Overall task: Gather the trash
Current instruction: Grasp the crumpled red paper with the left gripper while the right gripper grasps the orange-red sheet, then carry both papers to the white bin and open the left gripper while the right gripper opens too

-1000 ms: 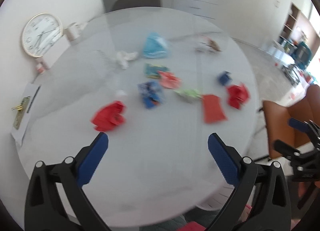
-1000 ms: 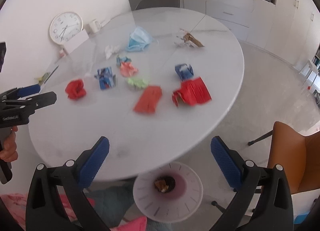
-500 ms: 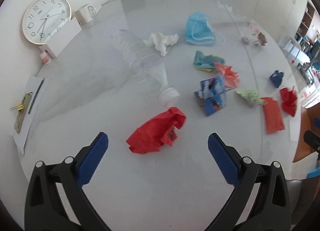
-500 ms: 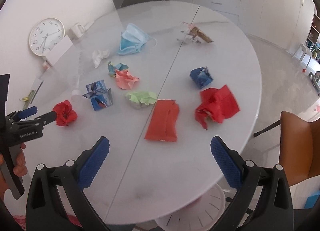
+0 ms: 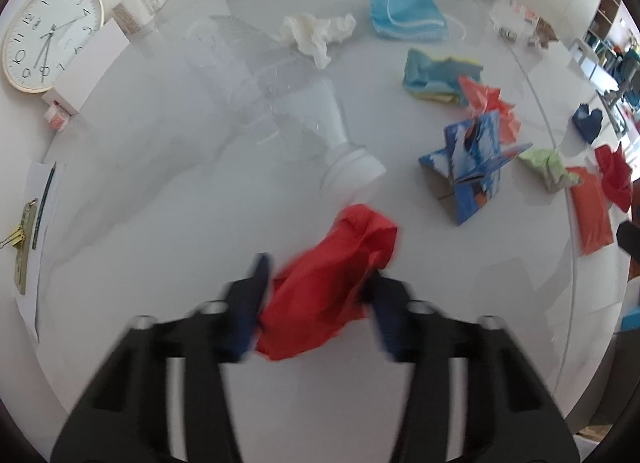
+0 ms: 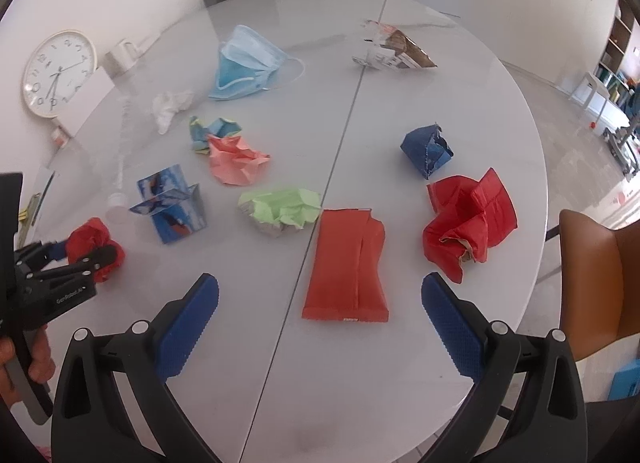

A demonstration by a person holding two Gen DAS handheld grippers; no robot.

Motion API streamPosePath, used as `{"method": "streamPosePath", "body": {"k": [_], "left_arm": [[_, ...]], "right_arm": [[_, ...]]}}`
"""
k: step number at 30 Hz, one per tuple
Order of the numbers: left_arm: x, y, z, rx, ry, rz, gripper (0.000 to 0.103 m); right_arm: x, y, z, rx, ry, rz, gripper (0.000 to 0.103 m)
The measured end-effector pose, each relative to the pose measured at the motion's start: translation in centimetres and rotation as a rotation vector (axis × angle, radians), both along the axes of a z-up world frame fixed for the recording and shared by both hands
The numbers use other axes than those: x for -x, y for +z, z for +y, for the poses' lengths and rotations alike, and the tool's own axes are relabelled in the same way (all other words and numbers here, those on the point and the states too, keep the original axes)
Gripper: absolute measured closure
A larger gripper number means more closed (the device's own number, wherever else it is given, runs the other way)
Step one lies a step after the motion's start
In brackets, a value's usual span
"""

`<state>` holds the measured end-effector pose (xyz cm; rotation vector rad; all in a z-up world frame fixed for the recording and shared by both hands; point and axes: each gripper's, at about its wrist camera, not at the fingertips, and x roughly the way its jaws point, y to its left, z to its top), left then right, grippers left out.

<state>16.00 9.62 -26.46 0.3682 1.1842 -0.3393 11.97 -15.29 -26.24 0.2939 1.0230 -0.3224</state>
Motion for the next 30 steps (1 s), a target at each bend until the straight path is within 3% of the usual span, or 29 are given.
{"method": "streamPosePath", "body": {"k": [11, 13, 15, 17, 19, 20, 25, 30], "left_arm": [[0.6, 3.0, 0.7, 0.072, -0.056, -0.01, 0.065], [1.0, 3.9, 0.7, 0.095, -0.063, -0.008, 0.065], [1.3, 4.5, 0.6, 0.104, -0.066, -0.011, 0.065], [1.6, 5.0, 0.4, 0.105, -0.074, -0.016, 0.065], [2.0, 5.3, 0.3, 0.107, -0.077, -0.022, 0.065], [2.2, 5.6, 0.2, 0.109, -0.077, -0.022, 0.065], [3.7, 6.8, -0.6, 0.125, -0.099, -0.028, 0.065], [5.9, 8.1, -2.5, 0.146, -0.143, -0.029, 0.065]], "right_arm": [[-2.1, -3.1, -0.5, 0.079, -0.057, 0.092, 0.003], [-2.7, -3.6, -0.4, 0.104, -0.044, 0.112, 0.011], [-3.3, -4.3, -0.3, 0.116, -0.028, 0.146, 0.028], [-3.2, -4.3, -0.5, 0.097, -0.035, 0.131, 0.033], [-3.0, -4.2, -0.8, 0.067, -0.033, 0.12, 0.045], [-2.9, -4.1, -1.0, 0.059, -0.028, 0.117, 0.056], [-1.0, -3.3, -1.3, -0.03, 0.0, 0.085, 0.059], [2.3, -0.5, -1.3, -0.085, 0.033, 0.026, 0.059]]}}
